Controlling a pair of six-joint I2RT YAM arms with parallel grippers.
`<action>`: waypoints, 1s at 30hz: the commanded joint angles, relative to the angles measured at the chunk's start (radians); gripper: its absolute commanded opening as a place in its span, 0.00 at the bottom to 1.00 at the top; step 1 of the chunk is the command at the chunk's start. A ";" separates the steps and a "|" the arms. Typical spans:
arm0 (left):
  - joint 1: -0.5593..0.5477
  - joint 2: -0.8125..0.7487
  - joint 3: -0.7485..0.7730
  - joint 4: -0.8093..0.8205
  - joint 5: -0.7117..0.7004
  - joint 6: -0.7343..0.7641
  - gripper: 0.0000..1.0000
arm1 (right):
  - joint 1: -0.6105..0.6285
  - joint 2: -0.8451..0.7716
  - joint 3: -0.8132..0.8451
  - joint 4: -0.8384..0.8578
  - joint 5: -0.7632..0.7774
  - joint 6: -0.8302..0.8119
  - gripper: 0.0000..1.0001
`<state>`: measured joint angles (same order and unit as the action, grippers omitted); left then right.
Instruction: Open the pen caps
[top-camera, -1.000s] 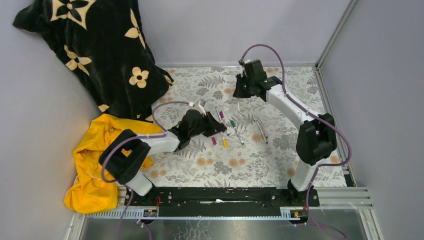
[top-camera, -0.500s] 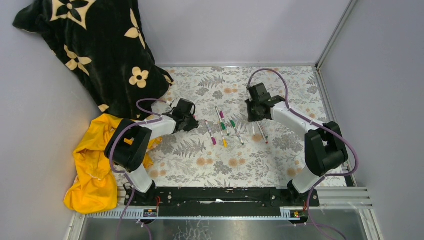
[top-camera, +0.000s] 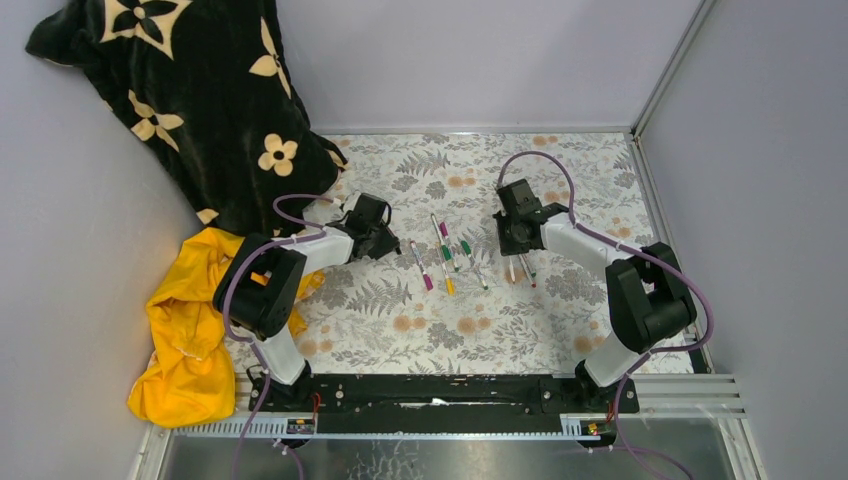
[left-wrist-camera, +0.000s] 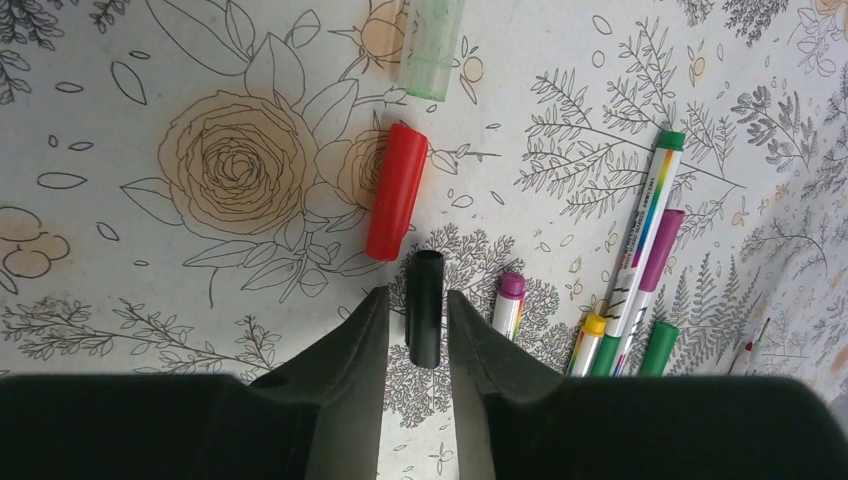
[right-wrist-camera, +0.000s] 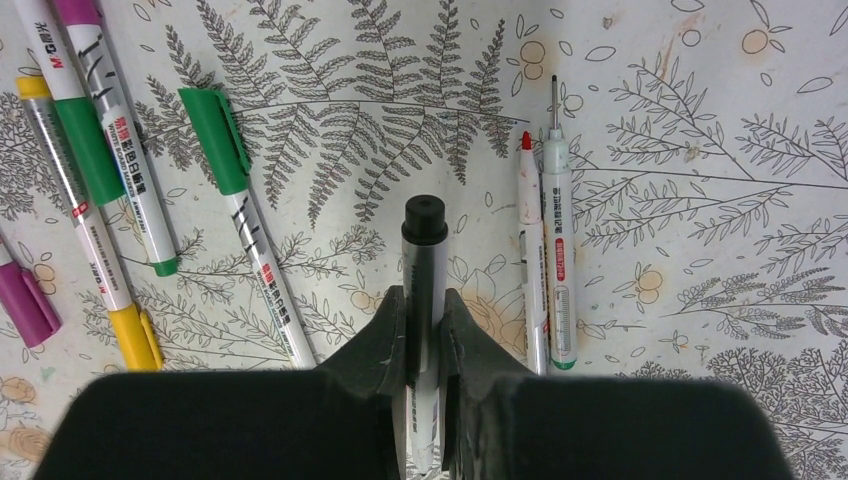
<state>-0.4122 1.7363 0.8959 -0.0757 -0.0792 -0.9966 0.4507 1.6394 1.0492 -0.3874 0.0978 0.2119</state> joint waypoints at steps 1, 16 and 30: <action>0.005 0.027 -0.001 -0.046 -0.037 0.009 0.36 | 0.006 0.005 -0.014 0.044 0.035 -0.012 0.10; 0.021 -0.082 -0.048 -0.061 -0.081 -0.004 0.37 | 0.015 0.030 -0.026 0.051 0.077 -0.006 0.39; 0.027 -0.198 -0.041 -0.069 -0.067 -0.010 0.46 | 0.162 -0.059 0.062 -0.034 0.157 -0.037 0.50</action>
<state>-0.3916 1.5707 0.8536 -0.1349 -0.1318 -0.9977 0.5819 1.6234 1.0763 -0.3946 0.2207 0.1856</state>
